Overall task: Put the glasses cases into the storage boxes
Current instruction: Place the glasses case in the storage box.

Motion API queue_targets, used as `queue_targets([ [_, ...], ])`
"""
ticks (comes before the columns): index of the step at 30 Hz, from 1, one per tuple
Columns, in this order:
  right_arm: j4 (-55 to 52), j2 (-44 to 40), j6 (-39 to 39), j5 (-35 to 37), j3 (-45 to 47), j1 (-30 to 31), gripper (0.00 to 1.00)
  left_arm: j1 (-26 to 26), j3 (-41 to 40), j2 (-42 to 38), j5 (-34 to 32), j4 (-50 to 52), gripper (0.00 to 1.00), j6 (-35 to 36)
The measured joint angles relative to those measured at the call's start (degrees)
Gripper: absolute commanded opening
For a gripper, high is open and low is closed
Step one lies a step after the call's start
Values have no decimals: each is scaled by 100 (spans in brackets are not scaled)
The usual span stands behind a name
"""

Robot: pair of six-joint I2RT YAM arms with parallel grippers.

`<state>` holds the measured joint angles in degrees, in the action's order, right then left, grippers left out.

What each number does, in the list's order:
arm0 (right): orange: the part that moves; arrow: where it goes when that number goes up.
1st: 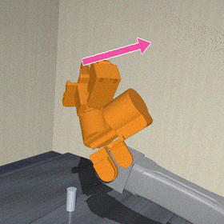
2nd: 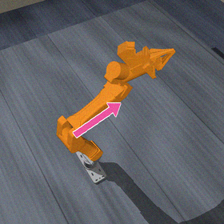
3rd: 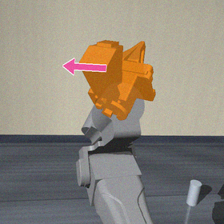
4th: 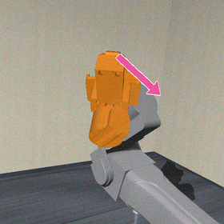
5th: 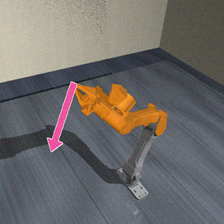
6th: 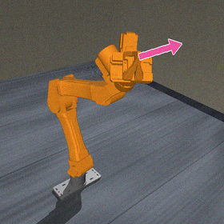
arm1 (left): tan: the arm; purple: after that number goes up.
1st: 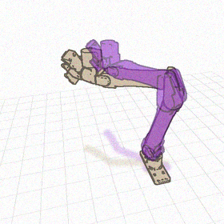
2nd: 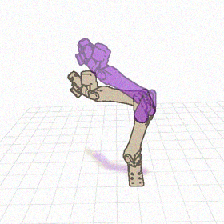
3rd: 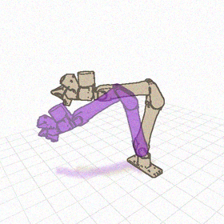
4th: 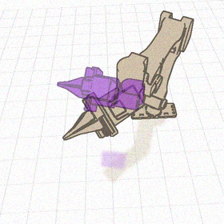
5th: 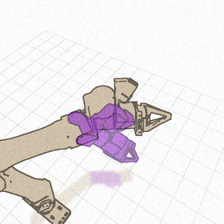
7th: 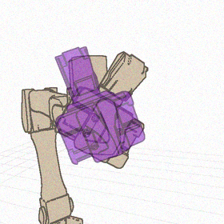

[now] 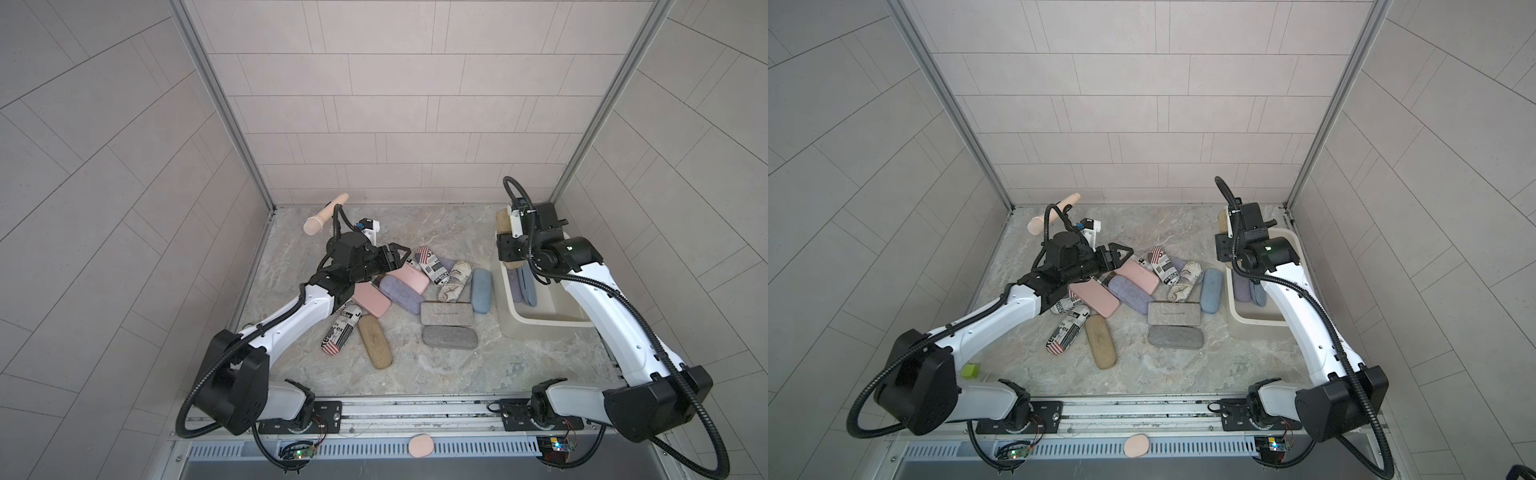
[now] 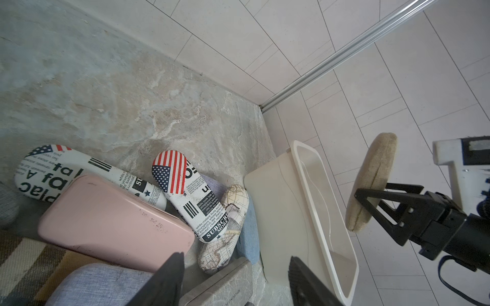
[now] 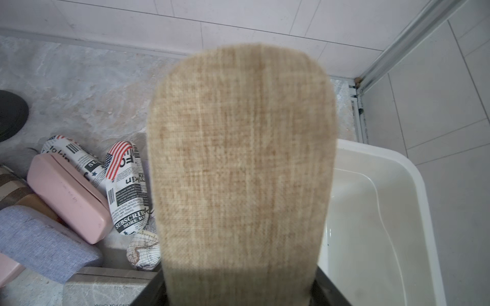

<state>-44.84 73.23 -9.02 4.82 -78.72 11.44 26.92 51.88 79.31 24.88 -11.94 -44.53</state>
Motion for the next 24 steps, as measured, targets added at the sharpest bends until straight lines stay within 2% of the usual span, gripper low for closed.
queue_targets([
  [12, 11, -426, -61, 46, 667, -551, 57, 236, 42, 170, 162, -7, 69, -181],
  [19, -35, -448, -127, 50, 649, -977, 57, 398, 179, 170, 90, 184, 69, 55],
  [24, -9, -164, -203, -114, 479, -1342, 57, 402, 201, 166, 17, 282, 69, 155],
])
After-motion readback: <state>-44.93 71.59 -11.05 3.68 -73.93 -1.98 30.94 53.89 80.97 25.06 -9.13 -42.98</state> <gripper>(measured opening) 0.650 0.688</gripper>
